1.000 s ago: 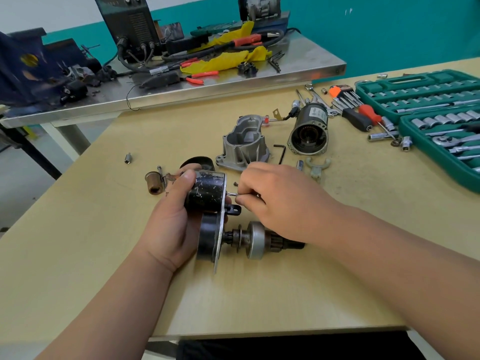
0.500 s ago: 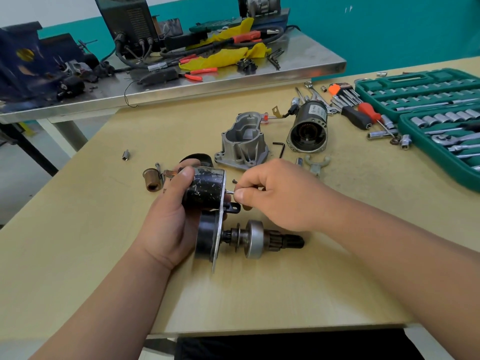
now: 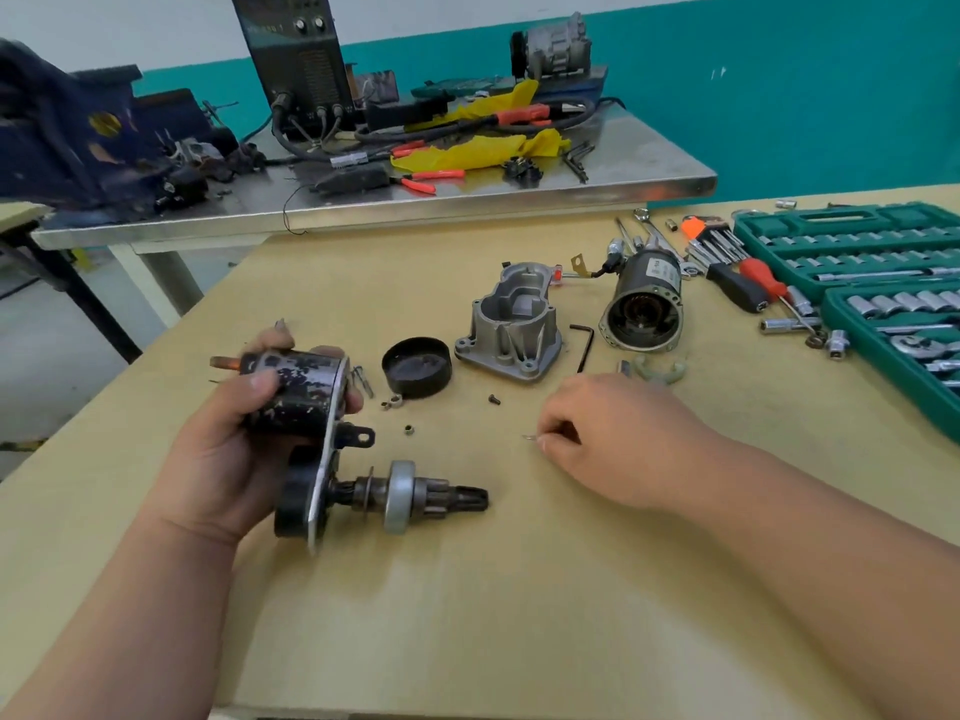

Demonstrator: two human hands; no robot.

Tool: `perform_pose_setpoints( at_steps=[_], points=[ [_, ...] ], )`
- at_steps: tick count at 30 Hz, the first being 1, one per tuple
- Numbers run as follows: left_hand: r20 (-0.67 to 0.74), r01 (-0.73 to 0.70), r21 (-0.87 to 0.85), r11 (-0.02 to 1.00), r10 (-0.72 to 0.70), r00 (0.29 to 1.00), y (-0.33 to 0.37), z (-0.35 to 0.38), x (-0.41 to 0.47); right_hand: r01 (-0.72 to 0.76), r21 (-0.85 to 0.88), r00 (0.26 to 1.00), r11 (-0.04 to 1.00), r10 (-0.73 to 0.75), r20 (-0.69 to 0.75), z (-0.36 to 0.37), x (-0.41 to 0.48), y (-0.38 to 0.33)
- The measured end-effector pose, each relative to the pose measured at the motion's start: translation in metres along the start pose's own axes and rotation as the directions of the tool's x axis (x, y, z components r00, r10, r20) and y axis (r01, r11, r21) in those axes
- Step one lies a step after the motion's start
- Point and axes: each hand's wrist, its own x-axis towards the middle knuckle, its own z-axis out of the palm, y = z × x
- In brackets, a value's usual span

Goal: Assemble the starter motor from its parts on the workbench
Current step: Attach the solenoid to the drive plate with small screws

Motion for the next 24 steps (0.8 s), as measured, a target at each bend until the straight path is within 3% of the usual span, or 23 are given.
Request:
perform_pose_setpoints(
  at_steps=[8,10,15,20,22,24],
  points=[
    [-0.182,0.002,-0.036,0.999,-0.008,0.983,0.008,-0.008,0.002,-0.017,-0.094,0.998,0.995,0.011,-0.065,-0.006,0.058,-0.027],
    [-0.219,-0.019,-0.054,0.998,0.007,0.976,0.007,-0.004,0.002,-0.023,-0.176,1.0,0.984,0.02,-0.019,-0.002,0.069,-0.036],
    [-0.265,-0.045,-0.096,0.994,0.018,0.964,0.004,-0.001,0.0,-0.02,-0.18,0.997,0.983,0.033,0.067,-0.002,0.078,-0.047],
    [-0.278,0.014,-0.181,0.983,-0.065,0.958,0.004,0.0,0.0,-0.038,-0.226,0.99,0.973,0.067,0.123,-0.012,0.071,-0.047],
    [-0.275,0.051,-0.256,0.965,-0.124,0.953,0.003,0.002,0.0,-0.028,-0.17,0.995,0.985,0.043,0.086,-0.014,0.065,-0.048],
    [-0.251,0.087,-0.332,0.939,-0.177,0.952,0.002,0.005,-0.001,-0.025,0.093,1.0,0.995,0.026,-0.013,-0.016,0.057,-0.054]
  ],
)
